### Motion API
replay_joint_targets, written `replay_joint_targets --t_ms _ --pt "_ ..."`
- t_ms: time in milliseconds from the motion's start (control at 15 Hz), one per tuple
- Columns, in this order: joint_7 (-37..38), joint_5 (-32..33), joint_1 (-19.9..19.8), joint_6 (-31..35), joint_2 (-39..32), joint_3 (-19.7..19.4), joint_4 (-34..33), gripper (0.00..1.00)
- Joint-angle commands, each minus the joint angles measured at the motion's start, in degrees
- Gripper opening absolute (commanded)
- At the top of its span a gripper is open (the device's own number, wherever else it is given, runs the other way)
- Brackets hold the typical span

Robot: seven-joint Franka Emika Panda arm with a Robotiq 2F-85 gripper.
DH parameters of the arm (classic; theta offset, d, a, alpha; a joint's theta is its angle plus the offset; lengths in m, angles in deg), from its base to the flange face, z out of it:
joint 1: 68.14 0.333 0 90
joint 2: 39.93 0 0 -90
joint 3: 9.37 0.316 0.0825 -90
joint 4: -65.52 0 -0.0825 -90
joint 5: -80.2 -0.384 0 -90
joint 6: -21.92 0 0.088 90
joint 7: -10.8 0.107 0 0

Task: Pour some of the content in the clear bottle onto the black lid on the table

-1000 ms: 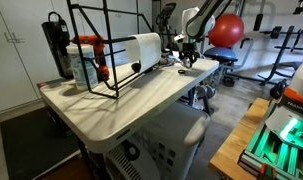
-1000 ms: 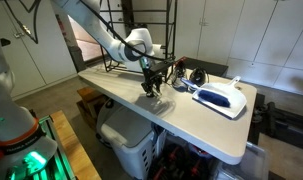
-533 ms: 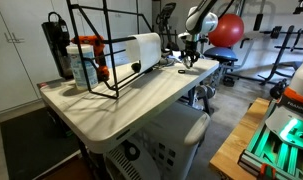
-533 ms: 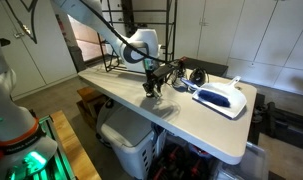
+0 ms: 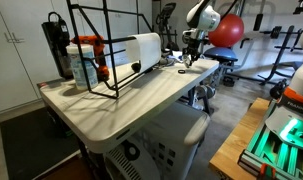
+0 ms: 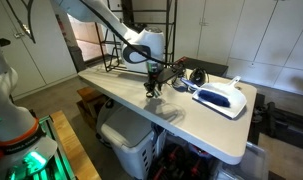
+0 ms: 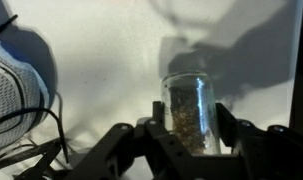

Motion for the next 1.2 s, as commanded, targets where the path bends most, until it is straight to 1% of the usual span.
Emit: replay_joint_targets --t_ms 0,267,333,400,467,533,600,667,733,800,867,1133 --pt "-5.47 -7.23 -1.5 -5.21 0.24 0.41 -1.68 0.28" --pt "-7.33 -11.92 -2.34 -11.16 -0.16 -1.24 -3.92 0.28" --pt "-3.91 -9.6 -1.25 -10.08 -0.37 -2.72 -3.87 0.28" --pt "-8.87 -13.99 -2.91 -12.69 0.01 -1.87 -4.49 0.28" --pt "-3.32 -10.01 -1.27 -10.56 -0.55 -3.83 -4.4 0.28" --pt "-7.42 -13.8 -2.73 -13.19 -0.33 -3.11 -5.0 0.28" --pt "-2.97 -10.68 -1.47 -11.13 -0.64 -4.58 -4.7 0.28" --pt "-6.15 -13.82 -2.68 -13.3 -0.43 -4.02 -5.14 0.28" --pt "-4.19 -13.49 -2.34 -12.27 -0.65 -4.68 -5.1 0.28" --pt "-7.76 -17.5 -3.61 -13.22 -0.38 -3.96 -5.24 0.28" --pt "-8.55 -21.22 -4.46 -14.19 -0.65 -3.74 -5.79 0.28" --pt "-8.77 -32.07 -5.47 -19.45 -2.08 -5.36 -7.89 0.28"
